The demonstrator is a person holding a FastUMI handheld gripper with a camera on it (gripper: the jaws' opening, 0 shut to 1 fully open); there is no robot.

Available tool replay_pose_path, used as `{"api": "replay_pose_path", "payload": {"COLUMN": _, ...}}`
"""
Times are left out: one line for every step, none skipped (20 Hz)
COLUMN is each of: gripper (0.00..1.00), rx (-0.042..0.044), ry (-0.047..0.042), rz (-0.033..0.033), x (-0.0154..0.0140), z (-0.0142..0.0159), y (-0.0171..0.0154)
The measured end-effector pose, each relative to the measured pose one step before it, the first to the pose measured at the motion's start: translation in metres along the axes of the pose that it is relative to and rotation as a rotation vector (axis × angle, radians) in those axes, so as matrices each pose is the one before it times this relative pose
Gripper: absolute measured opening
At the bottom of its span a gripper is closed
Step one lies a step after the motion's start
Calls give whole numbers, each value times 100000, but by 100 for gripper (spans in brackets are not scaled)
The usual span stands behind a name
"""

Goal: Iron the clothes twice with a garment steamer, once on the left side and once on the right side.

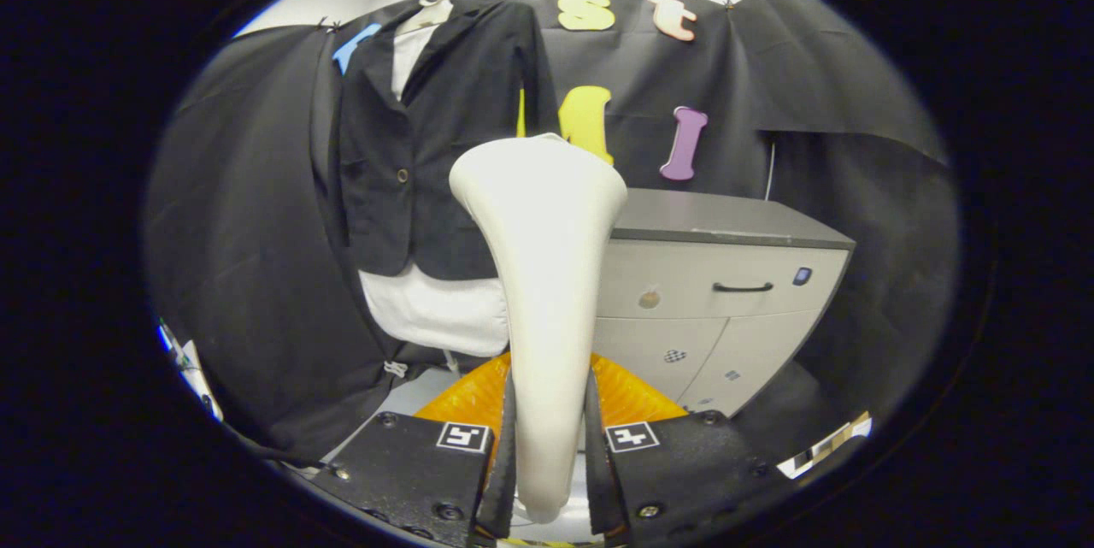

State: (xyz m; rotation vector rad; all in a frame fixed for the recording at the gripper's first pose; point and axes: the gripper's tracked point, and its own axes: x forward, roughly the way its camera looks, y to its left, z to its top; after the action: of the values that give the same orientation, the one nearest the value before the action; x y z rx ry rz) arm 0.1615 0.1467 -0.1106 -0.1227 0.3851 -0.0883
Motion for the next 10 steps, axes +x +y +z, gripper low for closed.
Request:
{"api": "replay_pose_path", "payload": {"gripper": 36, "rx": 230, "ry": -880, "rz": 266, "x": -617, "z": 352, "y": -1550}}
{"api": "replay_pose_path", "payload": {"gripper": 36, "rx": 278, "ry": -182, "rz": 550, "x": -529, "z": 223, "y": -1432}}
{"api": "replay_pose_path", "payload": {"gripper": 36, "rx": 711, "ry": 326, "rz": 538, "x": -606, "z": 246, "y": -1445}}
{"api": "replay_pose_path", "payload": {"gripper": 36, "rx": 714, "ry": -456, "rz": 862, "x": -689, "z": 266, "y": -1442}}
{"api": "replay_pose_path", "payload": {"gripper": 36, "rx": 431, "ry": -1362, "rz": 281, "x": -579, "z": 530, "y": -1370}}
{"api": "replay_pose_path", "payload": {"gripper": 36, "rx": -400, "ry": -996, "rz": 193, "x": -650, "z": 269, "y": -1365}}
{"api": "replay_pose_path", "payload": {"gripper": 36, "rx": -627, "ry": -631, "rz": 608, "x": -707, "z": 167, "y": -1280}}
{"api": "replay_pose_path", "payload": {"gripper": 36, "rx": -120, "ry": -1910, "rz": 1002, "x": -1044, "z": 51, "y": -900}}
{"api": "replay_pose_path", "payload": {"gripper": 36, "rx": -510, "ry": -1722, "rz": 565, "x": -620, "z": 234, "y": -1021}}
{"api": "replay_pose_path", "payload": {"gripper": 36, "rx": -693, "ry": -524, "rz": 733, "x": -411, "z": -311, "y": -965}}
